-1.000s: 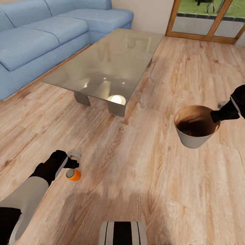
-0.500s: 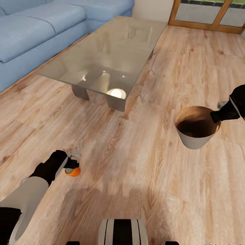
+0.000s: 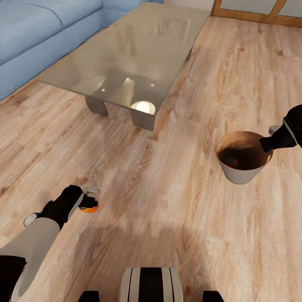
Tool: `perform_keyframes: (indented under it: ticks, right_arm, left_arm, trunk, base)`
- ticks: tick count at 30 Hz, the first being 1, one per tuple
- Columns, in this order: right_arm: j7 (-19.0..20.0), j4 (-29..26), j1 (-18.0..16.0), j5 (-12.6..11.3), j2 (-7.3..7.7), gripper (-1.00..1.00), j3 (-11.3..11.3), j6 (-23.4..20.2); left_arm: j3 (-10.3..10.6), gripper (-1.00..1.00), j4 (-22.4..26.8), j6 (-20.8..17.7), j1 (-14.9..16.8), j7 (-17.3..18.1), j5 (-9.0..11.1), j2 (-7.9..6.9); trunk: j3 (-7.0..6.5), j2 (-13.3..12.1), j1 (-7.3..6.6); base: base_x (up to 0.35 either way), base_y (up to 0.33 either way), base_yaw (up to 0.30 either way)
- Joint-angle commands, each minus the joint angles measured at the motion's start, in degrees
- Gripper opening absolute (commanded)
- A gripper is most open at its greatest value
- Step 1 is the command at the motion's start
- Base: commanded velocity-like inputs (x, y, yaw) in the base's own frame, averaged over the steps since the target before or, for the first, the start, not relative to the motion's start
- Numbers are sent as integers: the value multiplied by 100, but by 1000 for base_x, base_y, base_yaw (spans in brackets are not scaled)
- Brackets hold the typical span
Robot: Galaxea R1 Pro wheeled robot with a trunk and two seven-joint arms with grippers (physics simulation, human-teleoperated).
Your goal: Put the three can of soda from the living room inside the tash can in the kitchen.
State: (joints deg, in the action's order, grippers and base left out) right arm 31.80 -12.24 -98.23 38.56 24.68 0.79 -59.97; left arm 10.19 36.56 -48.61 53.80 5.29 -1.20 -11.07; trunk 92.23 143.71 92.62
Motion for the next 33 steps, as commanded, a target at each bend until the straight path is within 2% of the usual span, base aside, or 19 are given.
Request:
perform_keyframes:
  ticks: [1,3,9,10,17,33]
  right_arm:
    - [19,0,-4,3,1,-100,0,-3]
    - [19,1,-3,3,2,-100,-10,-3]
    - [19,-6,4,3,2,-100,-32,-3]
    - [17,-6,4,3,2,-100,-33,-3]
    - [10,-13,7,11,2,-100,-35,-3]
    - [16,9,14,5,5,-100,-35,-3]
  left_arm:
    - [0,100,0,0,0,0,-1,0]
    - [0,100,0,0,-1,-1,-2,0]
    - [-1,100,0,0,-1,-1,5,0]
    - [-6,-100,0,0,-1,2,10,0]
    - [-16,-100,0,0,-1,16,26,0]
    - [0,-100,0,-18,-1,43,-2,0]
  trunk:
    - [24,2,1]
    - [72,5,6]
    - [76,5,6]
    - [76,5,6]
    - [77,5,6]
    - [-278,-17,-35]
  base:
    - [0,0,0]
    - [0,0,0]
    - [0,0,0]
    - [0,0,0]
    - [0,0,0]
    - [0,0,0]
